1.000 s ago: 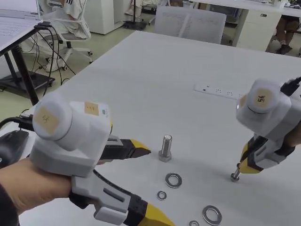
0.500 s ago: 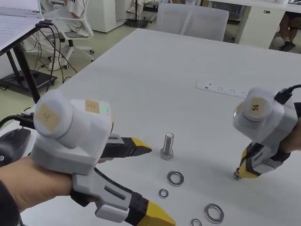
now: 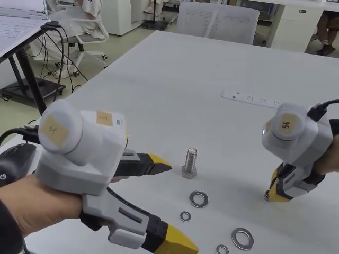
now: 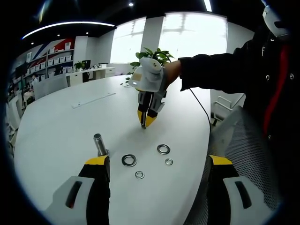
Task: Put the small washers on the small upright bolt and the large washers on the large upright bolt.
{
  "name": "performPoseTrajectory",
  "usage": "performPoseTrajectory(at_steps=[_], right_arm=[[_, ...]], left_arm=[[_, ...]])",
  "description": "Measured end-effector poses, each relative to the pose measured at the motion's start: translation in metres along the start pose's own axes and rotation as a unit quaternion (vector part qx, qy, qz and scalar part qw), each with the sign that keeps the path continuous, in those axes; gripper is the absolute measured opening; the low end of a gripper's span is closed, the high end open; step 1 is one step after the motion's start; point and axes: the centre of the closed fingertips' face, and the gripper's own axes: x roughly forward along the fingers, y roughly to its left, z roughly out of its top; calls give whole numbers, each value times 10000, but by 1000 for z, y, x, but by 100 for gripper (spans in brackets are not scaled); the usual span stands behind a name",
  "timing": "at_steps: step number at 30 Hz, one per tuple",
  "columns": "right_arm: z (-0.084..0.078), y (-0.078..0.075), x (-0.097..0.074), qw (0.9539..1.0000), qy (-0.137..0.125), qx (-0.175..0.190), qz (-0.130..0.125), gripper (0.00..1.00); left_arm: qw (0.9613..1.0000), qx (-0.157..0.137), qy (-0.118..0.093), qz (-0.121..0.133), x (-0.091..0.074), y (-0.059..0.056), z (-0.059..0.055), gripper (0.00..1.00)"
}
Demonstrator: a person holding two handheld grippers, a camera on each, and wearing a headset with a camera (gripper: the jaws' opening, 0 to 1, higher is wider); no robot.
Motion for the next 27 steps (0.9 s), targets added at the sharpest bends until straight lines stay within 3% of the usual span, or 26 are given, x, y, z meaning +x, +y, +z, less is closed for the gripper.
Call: performPoseTrajectory(at_steps=[16, 27], right_arm=[[0, -2, -1, 10000, -31, -44, -32, 16], [0, -1, -7, 9999, -122, 27, -60, 23]], left_arm=[[10000, -2, 2, -3, 1, 0, 0, 85], [10000, 7, 21, -24, 1, -2, 1, 85]])
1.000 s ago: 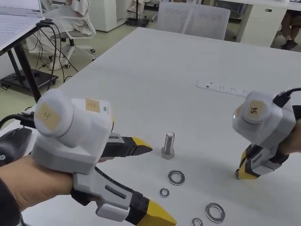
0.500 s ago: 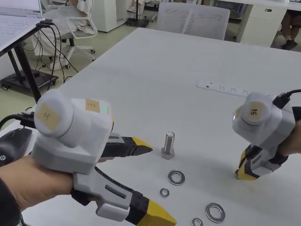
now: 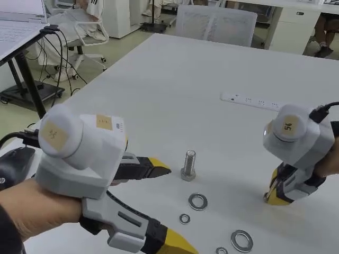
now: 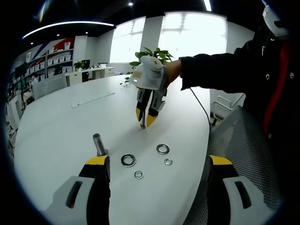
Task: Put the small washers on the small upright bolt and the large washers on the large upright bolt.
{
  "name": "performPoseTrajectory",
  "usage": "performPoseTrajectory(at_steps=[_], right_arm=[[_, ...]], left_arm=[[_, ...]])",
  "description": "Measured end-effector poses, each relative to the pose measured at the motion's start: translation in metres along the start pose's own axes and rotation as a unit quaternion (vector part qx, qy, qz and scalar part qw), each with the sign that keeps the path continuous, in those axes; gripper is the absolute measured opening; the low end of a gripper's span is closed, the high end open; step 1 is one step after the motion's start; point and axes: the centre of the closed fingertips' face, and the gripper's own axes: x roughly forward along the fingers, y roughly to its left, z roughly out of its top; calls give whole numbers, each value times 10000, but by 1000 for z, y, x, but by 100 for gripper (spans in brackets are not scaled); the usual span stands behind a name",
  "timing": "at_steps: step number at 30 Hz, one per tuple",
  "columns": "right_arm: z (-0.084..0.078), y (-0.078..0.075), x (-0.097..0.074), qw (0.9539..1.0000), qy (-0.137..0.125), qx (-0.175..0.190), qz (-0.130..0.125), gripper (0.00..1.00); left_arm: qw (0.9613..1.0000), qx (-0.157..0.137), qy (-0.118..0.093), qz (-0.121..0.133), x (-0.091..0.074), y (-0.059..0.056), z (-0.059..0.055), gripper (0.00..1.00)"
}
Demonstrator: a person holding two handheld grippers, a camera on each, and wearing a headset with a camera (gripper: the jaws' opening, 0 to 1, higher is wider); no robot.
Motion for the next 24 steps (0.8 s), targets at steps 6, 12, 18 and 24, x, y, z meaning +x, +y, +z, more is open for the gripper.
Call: performPoseTrajectory(at_steps=[6, 12, 18, 24], right_arm=[[-2, -2, -4, 9999, -54, 71, -48, 26], [-6, -1, -9, 9998, -91, 158, -104, 26], [-13, -2, -12, 9995, -94, 251, -138, 26], [-18, 1, -16, 9993, -107, 329, -142, 26]], left_arm=[[10000, 16, -7, -6, 0, -1, 1, 85], [10000, 39, -13, -12, 0, -2, 2, 85], [10000, 61, -25, -16, 0, -3, 3, 85], [10000, 76, -32, -12, 0, -3, 4, 85]])
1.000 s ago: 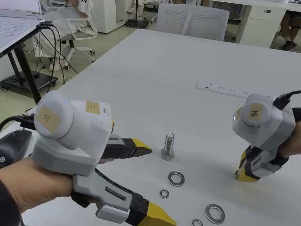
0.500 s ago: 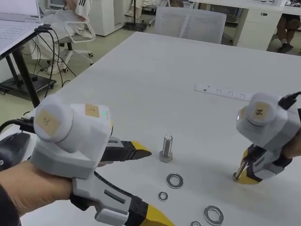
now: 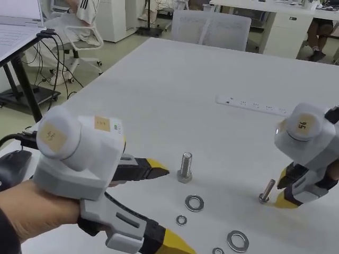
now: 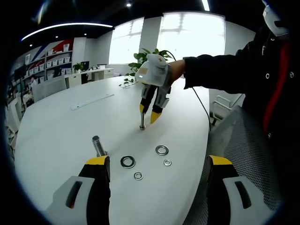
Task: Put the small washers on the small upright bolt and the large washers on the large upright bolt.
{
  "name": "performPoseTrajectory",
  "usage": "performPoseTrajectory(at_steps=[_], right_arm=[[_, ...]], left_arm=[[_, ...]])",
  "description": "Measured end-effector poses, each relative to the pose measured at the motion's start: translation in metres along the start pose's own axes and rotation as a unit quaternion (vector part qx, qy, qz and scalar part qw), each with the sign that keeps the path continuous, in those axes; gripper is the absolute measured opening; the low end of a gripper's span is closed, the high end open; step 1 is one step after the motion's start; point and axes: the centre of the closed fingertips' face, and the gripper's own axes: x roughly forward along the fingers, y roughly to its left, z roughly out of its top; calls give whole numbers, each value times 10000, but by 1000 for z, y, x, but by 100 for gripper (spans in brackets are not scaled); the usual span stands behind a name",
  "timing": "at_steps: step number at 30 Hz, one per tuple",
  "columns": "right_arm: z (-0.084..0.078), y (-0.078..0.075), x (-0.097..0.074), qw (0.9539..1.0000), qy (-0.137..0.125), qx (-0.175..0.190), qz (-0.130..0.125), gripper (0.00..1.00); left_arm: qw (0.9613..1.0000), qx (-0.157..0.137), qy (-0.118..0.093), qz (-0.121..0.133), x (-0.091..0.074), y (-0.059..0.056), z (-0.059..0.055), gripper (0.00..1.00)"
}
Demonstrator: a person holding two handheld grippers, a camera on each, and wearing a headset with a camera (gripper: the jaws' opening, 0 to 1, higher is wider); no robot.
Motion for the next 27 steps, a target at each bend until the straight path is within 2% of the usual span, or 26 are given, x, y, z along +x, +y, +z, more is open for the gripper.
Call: performPoseTrajectory(at_steps=[8, 16, 20, 27], right_arm=[[-8, 9, -3, 10000, -1, 66, 10, 26], [-9, 16, -8, 10000, -30, 84, -9, 26], [-7, 23, -9, 10000, -25, 56, -15, 26], [4, 43, -13, 9998, -93, -131, 80, 26]], left_arm=[[10000, 33, -4, -11, 1, 0, 1, 85], [10000, 67, -41, -16, 0, 0, 4, 85], [9999, 91, -45, -26, 0, -1, 5, 85], [9999, 119, -56, -28, -1, -3, 7, 85]])
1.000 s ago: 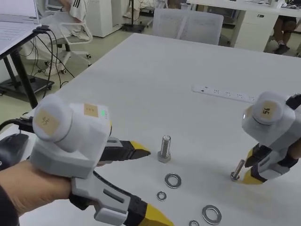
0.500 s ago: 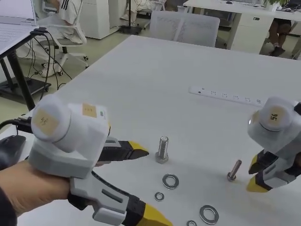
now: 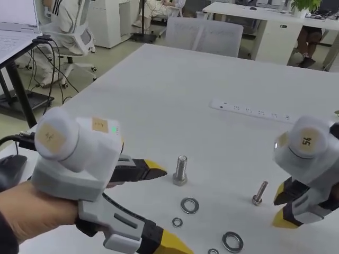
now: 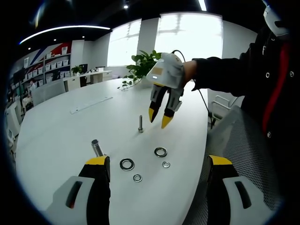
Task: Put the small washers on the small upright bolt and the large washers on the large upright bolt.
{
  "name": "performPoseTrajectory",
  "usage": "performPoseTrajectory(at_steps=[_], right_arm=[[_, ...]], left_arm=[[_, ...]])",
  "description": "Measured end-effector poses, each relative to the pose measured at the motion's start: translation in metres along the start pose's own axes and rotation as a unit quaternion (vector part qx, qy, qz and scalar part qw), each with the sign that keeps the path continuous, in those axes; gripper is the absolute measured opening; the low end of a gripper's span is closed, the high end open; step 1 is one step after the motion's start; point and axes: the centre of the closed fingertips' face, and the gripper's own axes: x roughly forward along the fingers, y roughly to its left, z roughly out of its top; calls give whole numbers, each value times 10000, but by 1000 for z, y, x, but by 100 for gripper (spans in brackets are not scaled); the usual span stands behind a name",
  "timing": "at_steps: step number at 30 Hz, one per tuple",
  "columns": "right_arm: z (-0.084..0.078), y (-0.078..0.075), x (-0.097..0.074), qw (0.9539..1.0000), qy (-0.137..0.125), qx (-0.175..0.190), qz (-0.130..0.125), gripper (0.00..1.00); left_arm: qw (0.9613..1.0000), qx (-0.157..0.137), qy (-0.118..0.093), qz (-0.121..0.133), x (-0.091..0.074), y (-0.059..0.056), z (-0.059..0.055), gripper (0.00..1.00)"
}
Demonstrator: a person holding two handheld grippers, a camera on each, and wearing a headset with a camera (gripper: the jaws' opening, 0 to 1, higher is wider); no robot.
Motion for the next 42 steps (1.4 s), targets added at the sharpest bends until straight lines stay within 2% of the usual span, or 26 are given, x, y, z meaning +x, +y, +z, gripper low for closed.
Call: performPoseTrajectory(at_steps=[11, 25, 42], right_arm=[[15, 20, 1, 9994, -33, -296, 154, 26], [43, 52, 11, 9967, -179, -666, 428, 26], [70, 75, 26, 9928, -245, -965, 662, 25]], left_arm=[[10000, 41, -30, 18, -2, -2, 3, 85], [10000, 69, -14, 30, -5, -5, 3, 85], [10000, 71, -28, 62, -8, -9, -1, 84]])
